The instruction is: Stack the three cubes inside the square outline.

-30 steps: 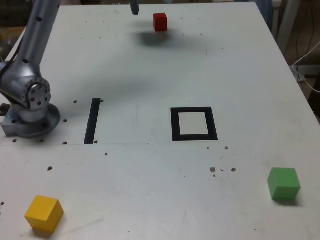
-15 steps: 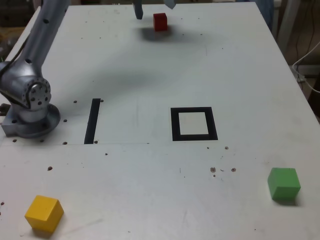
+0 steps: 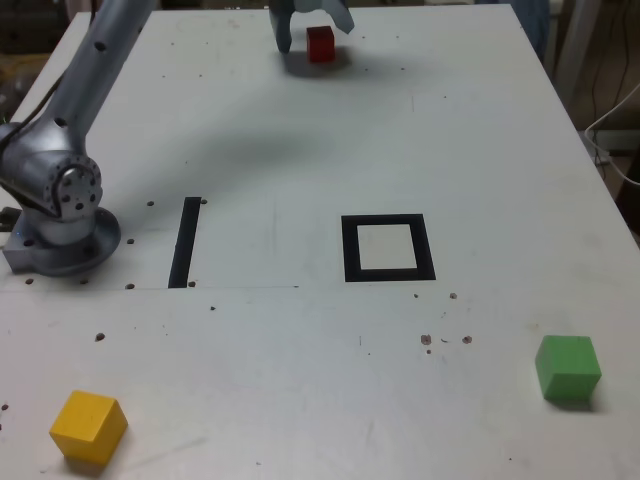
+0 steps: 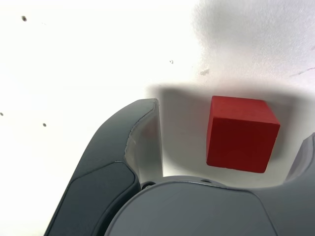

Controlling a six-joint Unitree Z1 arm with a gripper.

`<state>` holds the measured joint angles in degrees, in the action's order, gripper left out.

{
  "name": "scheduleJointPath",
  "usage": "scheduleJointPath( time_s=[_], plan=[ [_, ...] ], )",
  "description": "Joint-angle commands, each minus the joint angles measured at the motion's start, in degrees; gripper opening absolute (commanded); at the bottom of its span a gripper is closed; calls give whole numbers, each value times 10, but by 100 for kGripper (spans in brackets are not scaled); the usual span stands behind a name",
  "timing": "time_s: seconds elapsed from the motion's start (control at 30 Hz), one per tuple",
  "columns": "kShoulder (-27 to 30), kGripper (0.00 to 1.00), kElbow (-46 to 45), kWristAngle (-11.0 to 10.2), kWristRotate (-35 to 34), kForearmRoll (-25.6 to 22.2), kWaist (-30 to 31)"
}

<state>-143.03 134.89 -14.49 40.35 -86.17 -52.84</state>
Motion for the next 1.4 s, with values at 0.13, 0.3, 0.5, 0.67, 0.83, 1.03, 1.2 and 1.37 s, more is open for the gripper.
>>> scheduleJointPath(
  time_s=[0.13,0.3,0.5,0.67,0.83,1.03,1.2,1.37],
  plan=[
    [-12,92,1,1,-5,6,7],
    [-16,89,5,5,-5,13,11],
    [-16,83,11,9,-5,14,11],
    [-16,79,9,8,-4,16,11],
    [-15,65,8,6,-3,17,11],
    [-10,40,4,13,2,30,11],
    [-8,38,-4,24,2,37,11],
    [-6,39,-13,33,0,44,10]
  ],
)
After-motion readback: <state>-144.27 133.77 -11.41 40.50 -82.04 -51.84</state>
